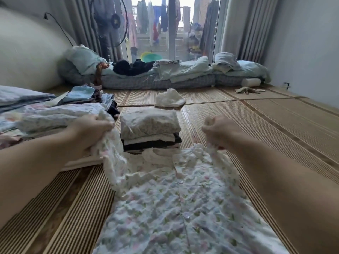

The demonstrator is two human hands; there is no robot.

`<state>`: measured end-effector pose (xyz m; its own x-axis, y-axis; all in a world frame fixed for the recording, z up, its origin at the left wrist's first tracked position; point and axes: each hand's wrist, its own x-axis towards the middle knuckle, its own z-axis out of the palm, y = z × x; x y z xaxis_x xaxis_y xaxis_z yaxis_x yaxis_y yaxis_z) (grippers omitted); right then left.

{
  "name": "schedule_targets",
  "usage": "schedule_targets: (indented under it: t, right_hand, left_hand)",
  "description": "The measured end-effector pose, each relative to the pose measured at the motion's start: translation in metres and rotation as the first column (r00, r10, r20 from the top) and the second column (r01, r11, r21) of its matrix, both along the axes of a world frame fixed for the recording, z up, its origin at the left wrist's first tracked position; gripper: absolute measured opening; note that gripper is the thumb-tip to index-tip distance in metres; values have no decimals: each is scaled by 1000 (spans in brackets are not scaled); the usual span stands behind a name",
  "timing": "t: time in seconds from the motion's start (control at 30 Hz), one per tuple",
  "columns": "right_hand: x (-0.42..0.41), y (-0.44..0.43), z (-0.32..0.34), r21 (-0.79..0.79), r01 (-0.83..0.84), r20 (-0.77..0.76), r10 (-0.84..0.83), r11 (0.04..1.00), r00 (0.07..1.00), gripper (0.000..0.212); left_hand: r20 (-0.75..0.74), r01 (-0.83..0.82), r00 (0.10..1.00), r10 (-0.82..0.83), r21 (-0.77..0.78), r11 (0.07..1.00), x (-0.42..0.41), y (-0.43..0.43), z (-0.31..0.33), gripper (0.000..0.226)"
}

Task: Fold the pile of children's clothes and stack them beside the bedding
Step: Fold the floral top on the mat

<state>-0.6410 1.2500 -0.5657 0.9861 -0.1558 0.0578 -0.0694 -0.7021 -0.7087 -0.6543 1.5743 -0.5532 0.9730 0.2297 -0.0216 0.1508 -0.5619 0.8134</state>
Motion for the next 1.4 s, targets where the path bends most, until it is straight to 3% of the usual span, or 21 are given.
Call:
schedule_targets:
  t: [0.13, 0.27, 0.33, 0.43, 0.57, 0.63, 0.7, 0.77, 0.83, 0.9, 0.97, 1.07, 1.13, 1.23, 1.4]
  right_hand:
    - [13, 69, -47, -109, -129, -162, 110, 986, 981, 17]
    - [2, 84, -85, -19, -248, -350, 226, 969, 909, 20]
    - [0, 75, -91, 35, -290, -334, 285, 956, 899, 22]
    - [1, 43, -85, 143, -204, -225, 233, 968, 946, 24]
    - [4, -16, -80, 85, -13, -68, 19, 996, 997, 25]
    - [9, -35, -85, -56, 24, -62, -28, 998, 998, 20]
    - [16, -43, -93, -183, 8, -39, -15, 983, 999, 16]
    - [27, -42, -99, -322, -58, 5, 62, 945, 998, 34]
    - [43, -35, -104, -421, -187, -42, 187, 888, 981, 64]
    - [63, -27, -108, -419, -262, -163, 212, 869, 964, 92]
    - [85, -27, -108, -327, -283, -280, 194, 902, 940, 113]
    - [104, -34, -101, -221, -324, -435, 205, 920, 877, 130]
    - [110, -39, -96, -176, -333, -503, 206, 926, 839, 111]
    - [108, -41, -88, -255, -341, -500, 178, 905, 847, 47]
    - [71, -40, -67, -132, -278, -213, 246, 952, 946, 10]
  left_hand:
    - [-60, 57, 996, -73, -224, 973, 4, -39, 7, 14]
    - [-72, 62, 995, -73, -146, 987, 11, -81, -7, 5]
    - [-110, 74, 990, -84, -94, 993, 15, -105, -22, 8]
    - [-185, 133, 970, -158, -141, 981, 20, -143, -45, 16]
    - [-396, 396, 790, -468, -254, 882, 16, -173, -76, 44]
    - [-297, 475, 830, -472, -68, 877, 19, -164, -92, 43]
    - [-115, 344, 939, -325, 256, 903, 30, -138, -102, 39]
    - [-63, 112, 994, -94, 456, 883, 40, -108, -108, 48]
    - [-190, -30, 971, 147, 512, 858, 47, -83, -113, 64]
    - [-318, -100, 921, 226, 365, 926, 54, -69, -118, 82]
    - [-336, -132, 923, 188, 183, 974, 60, -61, -123, 87]
    - [-341, -195, 927, 153, -91, 977, 68, -53, -126, 40]
    - [-407, -203, 908, 98, -222, 954, 70, -49, -123, 14]
    - [-407, -170, 913, 36, -299, 939, 69, -39, -120, 16]
    - [-102, 132, 975, -199, -456, 880, 39, -29, -111, 18]
